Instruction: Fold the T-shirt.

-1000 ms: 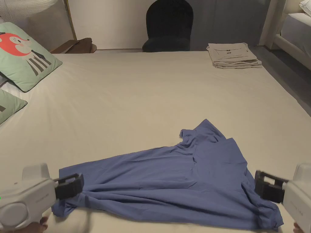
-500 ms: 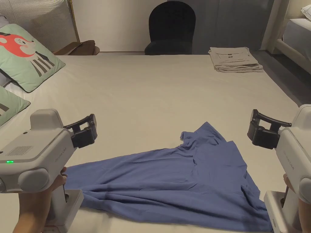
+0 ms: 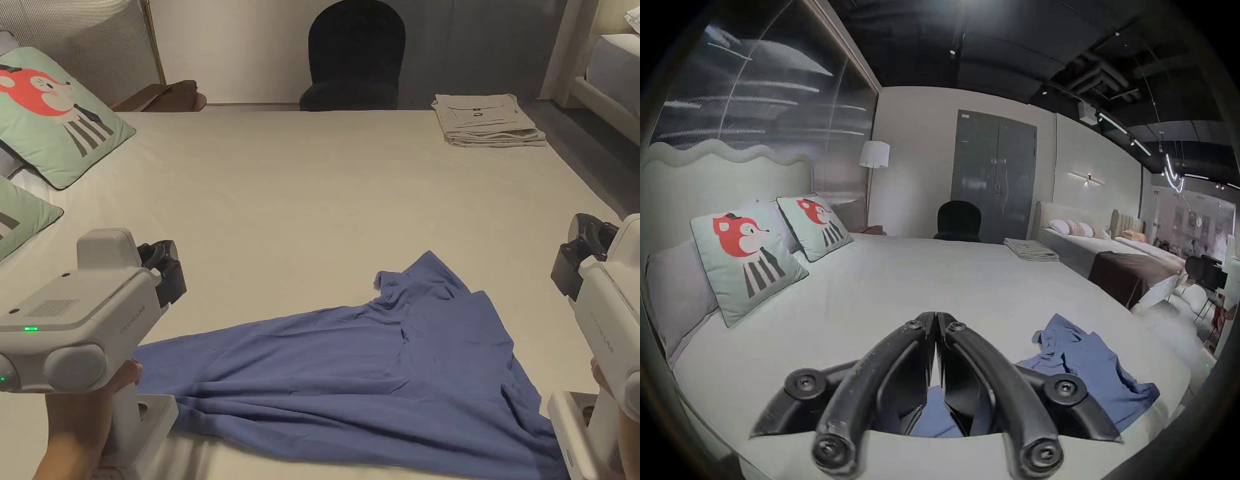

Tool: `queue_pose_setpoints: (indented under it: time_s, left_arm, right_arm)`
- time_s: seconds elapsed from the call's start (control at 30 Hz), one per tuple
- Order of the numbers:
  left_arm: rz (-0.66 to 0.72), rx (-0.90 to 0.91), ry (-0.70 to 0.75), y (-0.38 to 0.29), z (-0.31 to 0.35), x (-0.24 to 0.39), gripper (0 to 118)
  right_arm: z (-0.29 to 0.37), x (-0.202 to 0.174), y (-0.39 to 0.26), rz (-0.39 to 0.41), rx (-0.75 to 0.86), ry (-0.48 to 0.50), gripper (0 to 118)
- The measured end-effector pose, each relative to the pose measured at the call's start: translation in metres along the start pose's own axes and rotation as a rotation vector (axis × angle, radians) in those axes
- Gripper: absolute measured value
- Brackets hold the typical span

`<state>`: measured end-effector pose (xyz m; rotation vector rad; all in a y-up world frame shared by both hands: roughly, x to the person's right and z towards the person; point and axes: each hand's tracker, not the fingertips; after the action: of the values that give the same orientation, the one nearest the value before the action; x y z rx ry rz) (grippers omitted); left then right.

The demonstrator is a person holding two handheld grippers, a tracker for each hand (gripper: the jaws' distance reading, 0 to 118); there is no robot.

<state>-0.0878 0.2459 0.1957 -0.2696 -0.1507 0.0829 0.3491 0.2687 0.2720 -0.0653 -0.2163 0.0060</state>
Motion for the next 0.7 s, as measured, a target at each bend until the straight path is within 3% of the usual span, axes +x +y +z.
queue_pose_setpoints:
  time_s: [0.13,0.47,0.57,0.6,0.7]
  left_arm:
    - [-0.007,-0.051,0.014,-0.002,-0.013,-0.007,0]
    - [0.081,-0.454,0.084,-0.032,-0.101,-0.071,0]
    - [0.078,-0.513,0.163,-0.047,-0.121,-0.09,2]
    - [0.105,-0.563,0.18,-0.052,-0.127,-0.096,21]
    - [0.217,-0.623,0.183,-0.067,-0.137,-0.109,95]
  right_arm:
    - [-0.007,0.0,-0.002,0.008,-0.008,0.006,0]
    - [-0.034,-0.004,-0.019,0.022,-0.068,0.022,0]
    - [-0.044,-0.005,-0.025,0.024,-0.09,0.022,0]
    - [-0.047,-0.005,-0.027,0.026,-0.098,0.022,0]
    - [-0.056,-0.007,-0.034,0.03,-0.118,0.023,0]
